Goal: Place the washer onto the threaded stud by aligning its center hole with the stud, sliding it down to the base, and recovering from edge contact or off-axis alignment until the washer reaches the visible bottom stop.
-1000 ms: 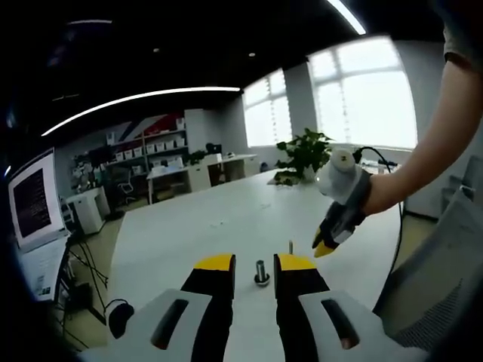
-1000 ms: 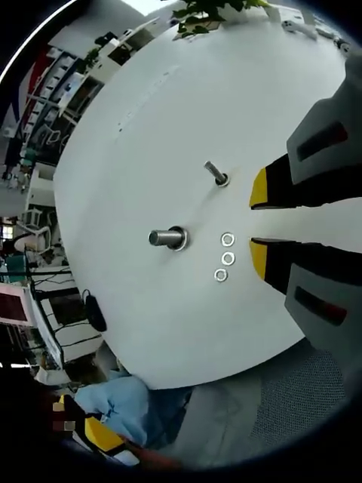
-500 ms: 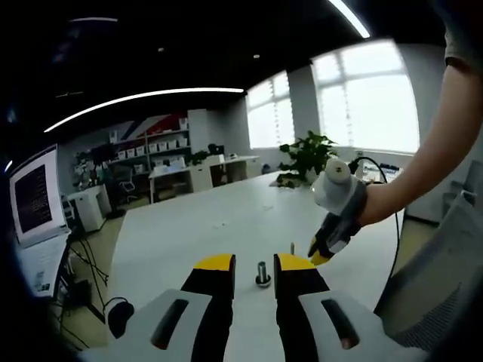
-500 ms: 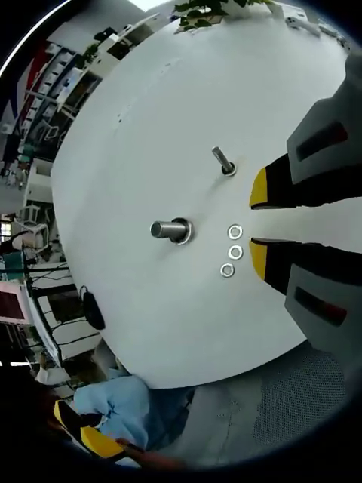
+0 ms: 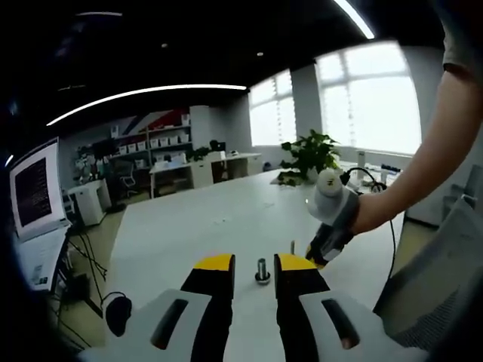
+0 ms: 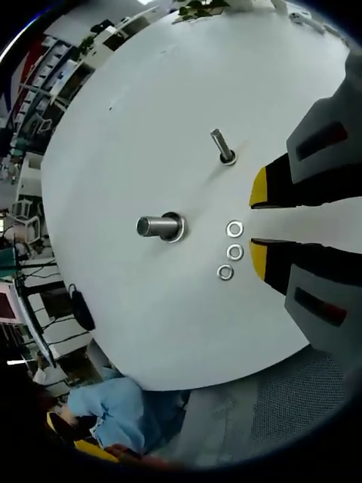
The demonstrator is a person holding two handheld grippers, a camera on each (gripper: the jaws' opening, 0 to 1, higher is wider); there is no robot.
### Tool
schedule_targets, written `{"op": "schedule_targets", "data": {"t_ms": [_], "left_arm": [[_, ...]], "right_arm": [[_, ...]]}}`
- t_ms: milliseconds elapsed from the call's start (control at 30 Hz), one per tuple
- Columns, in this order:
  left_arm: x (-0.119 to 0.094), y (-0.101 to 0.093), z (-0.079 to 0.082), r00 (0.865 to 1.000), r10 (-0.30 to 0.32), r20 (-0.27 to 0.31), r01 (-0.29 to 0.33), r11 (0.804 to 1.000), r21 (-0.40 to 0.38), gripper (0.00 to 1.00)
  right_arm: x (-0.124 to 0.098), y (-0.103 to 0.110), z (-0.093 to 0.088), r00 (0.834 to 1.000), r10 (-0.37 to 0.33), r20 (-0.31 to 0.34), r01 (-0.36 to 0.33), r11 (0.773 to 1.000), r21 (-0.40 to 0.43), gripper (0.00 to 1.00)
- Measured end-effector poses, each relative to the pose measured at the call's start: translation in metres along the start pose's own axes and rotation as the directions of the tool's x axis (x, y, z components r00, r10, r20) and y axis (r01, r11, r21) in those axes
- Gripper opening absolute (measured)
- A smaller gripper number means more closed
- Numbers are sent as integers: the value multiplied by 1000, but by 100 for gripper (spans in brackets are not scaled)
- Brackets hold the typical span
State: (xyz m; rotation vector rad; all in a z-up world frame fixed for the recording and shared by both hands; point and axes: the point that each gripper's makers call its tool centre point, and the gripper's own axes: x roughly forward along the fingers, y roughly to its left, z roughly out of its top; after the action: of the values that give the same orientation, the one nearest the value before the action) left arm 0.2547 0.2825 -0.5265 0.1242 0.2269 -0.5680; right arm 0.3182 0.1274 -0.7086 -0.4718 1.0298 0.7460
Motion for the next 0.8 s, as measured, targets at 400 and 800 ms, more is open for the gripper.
{"op": "schedule_targets", "data": {"t_ms": [400,800], "left_arm": [[0,5,-3,1000,14,-7,-14,1000,-21,20],[1,1,-6,1000,1,-25,-2,1000,-10,20]], "right_arm": [[19,1,-2,999,22,-46,-22,1000,-5,19],[24,1,-4,999,24,-45,-24,1000,15,19]]}}
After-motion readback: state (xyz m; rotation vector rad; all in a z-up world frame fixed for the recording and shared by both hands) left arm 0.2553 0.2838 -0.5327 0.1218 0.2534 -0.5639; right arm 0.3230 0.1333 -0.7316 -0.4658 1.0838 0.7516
